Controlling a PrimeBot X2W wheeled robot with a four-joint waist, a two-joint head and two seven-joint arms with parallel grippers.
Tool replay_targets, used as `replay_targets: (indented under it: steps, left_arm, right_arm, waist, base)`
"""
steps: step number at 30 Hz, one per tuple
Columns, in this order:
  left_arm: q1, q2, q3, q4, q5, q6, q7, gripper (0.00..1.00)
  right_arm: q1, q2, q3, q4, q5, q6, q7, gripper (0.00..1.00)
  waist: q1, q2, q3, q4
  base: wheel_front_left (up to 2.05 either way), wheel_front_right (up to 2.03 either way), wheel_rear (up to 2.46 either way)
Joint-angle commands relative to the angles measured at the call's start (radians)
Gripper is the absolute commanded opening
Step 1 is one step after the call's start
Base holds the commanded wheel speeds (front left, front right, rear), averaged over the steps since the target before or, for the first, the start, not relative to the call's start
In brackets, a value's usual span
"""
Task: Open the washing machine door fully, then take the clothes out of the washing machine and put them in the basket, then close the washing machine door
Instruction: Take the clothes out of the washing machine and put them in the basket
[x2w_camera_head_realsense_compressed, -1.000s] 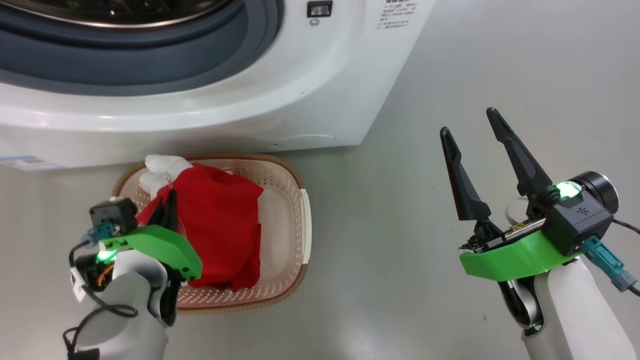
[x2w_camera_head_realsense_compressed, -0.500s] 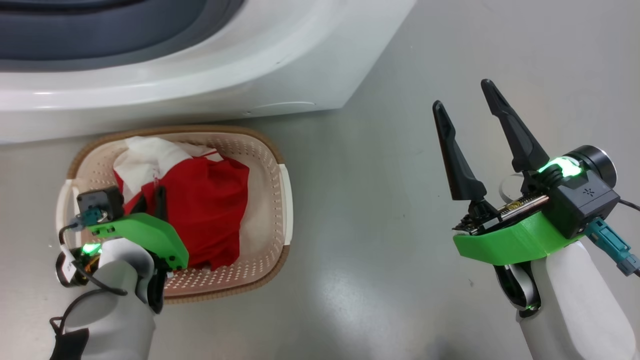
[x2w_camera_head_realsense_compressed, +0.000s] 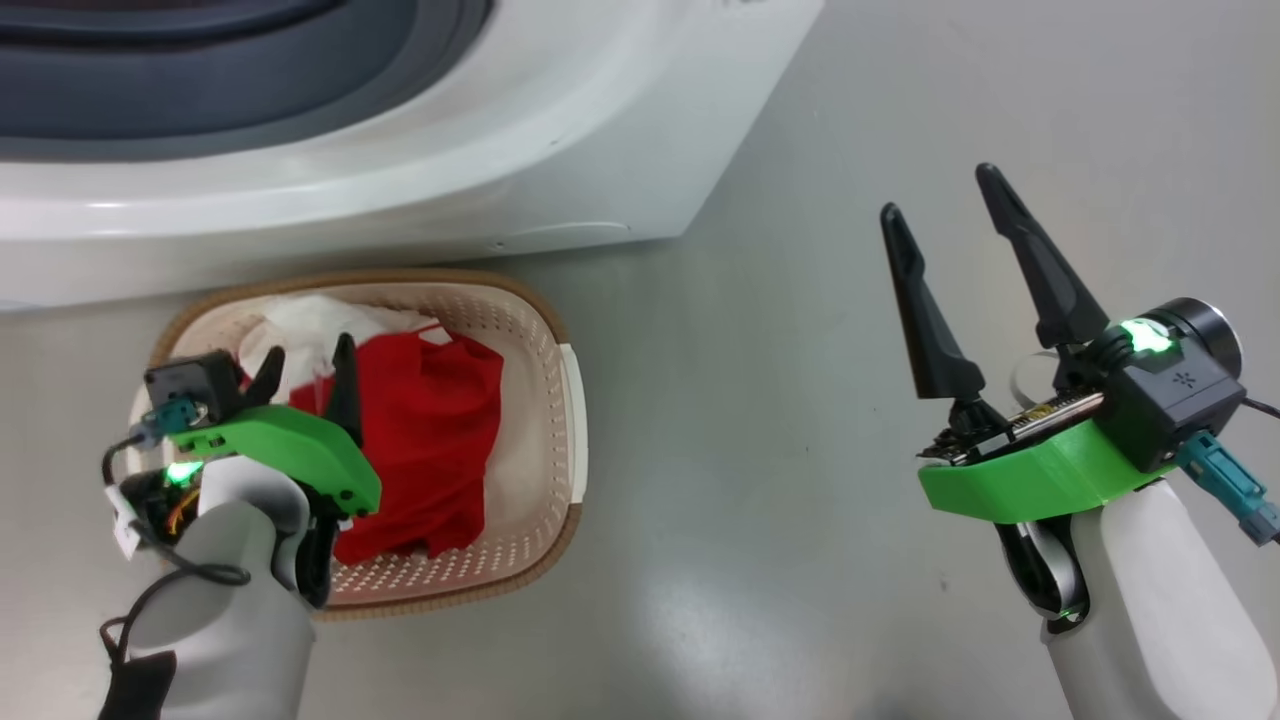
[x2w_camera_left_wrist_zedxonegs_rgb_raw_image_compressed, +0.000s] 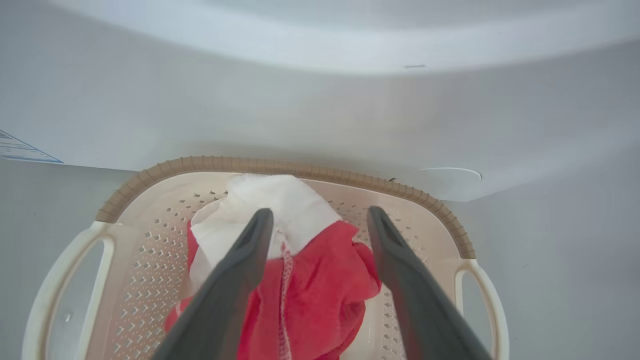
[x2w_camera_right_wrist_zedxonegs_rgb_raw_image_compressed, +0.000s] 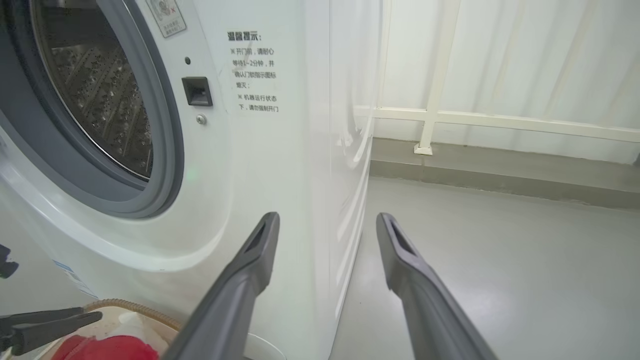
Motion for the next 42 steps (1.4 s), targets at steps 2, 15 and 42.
replay_targets:
  steps: [2, 15, 42]
  left_arm:
    - [0.061, 0.027, 0.035, -0.047, 0.002, -0.002, -0.012, 1.0]
    - [0.222, -0.014, 0.064, -0.269, 0.026, -0.026, -0.012, 1.0]
    - [0.565, -0.009, 0.172, -0.829, 0.15, -0.045, -0.012, 1.0]
  right_arm:
    - [0.024, 0.006, 0.007, -0.018, -0.006, 0.006, -0.006, 1.0]
    - [0.088, 0.006, -0.057, 0.061, -0.023, 0.006, -0.006, 1.0]
    - [0.228, 0.006, -0.155, 0.156, -0.047, 0.006, -0.006, 1.0]
  waist:
    - [-0.0001, -0.0001, -0.044, 0.026]
    - [-0.0001, -0.0001, -0.219, 0.101]
    - [-0.0001, -0.0001, -0.491, 0.114]
  base:
    - [0.0, 0.0, 0.0]
    - [0.0, 0.0, 0.0]
    - [0.0, 0.0, 0.0]
